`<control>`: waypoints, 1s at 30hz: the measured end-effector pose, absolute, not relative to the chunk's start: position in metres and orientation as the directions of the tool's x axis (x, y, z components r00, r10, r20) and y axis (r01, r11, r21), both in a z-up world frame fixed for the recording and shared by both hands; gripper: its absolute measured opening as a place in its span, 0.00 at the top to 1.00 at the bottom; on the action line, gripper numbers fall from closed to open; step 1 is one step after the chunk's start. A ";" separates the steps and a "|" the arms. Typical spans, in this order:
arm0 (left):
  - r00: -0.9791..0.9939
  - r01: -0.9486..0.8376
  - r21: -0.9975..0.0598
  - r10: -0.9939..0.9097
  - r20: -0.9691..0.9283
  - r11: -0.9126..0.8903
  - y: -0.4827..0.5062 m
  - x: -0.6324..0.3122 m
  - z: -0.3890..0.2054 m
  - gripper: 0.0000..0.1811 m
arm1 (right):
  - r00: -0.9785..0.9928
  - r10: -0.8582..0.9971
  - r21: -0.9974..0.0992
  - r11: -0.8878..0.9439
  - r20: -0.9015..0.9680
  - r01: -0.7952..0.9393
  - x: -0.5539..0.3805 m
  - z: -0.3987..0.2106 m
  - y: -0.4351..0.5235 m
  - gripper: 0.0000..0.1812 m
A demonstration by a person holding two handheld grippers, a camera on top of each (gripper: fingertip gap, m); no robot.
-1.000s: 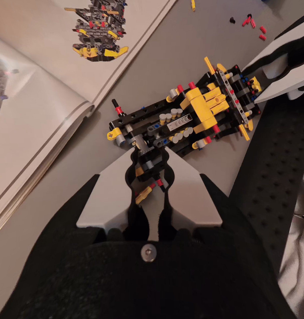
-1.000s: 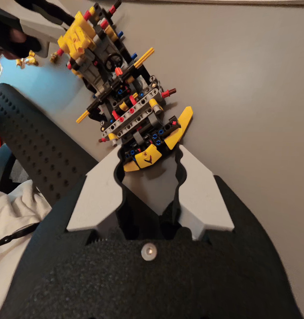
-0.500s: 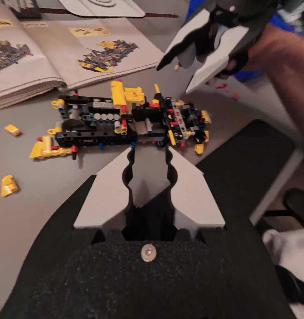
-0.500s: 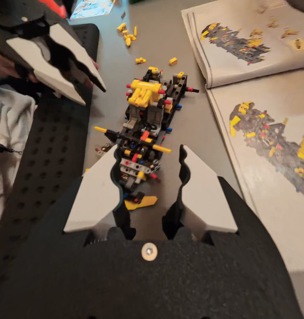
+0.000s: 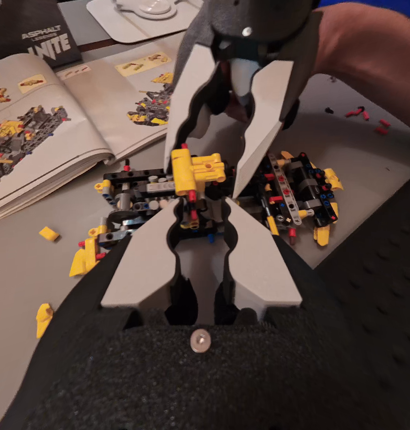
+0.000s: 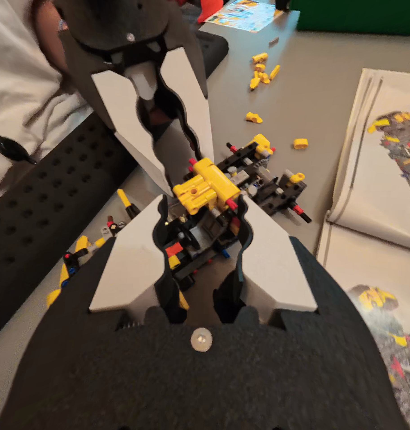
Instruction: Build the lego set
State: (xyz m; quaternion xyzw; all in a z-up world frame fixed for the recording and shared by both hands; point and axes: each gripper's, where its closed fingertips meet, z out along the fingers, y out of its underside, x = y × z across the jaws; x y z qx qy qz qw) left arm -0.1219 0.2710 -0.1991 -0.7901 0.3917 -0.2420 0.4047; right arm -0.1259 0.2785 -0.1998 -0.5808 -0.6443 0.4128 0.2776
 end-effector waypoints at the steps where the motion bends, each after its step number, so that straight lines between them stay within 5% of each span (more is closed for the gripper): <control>1: 0.579 -0.444 -0.822 -0.814 0.042 -0.357 0.273 -0.123 -0.201 0.85 | -0.179 0.978 -0.865 -0.006 -0.111 0.501 -0.129 -0.198 0.278 0.67; 10: 0.517 -0.438 -0.867 -0.856 -0.025 -0.239 0.276 -0.124 -0.170 0.91 | -0.058 0.998 -0.874 0.032 0.004 0.486 -0.126 -0.168 0.280 0.73; 16: 0.288 -0.490 -0.871 -0.947 -0.140 -0.020 0.290 -0.114 -0.124 0.91 | 0.307 0.948 -0.843 -0.095 0.086 0.530 -0.114 -0.125 0.292 0.73; 23: -0.278 -0.499 -0.822 -0.949 -0.148 0.275 0.297 -0.076 -0.092 0.91 | 0.825 0.541 -0.871 -0.312 0.165 0.379 -0.075 -0.090 0.299 0.73; 30: -0.578 -0.479 -0.792 -0.815 -0.039 0.377 0.289 -0.049 -0.132 0.90 | 0.989 0.147 -0.863 -0.499 0.007 0.081 -0.048 -0.129 0.290 0.73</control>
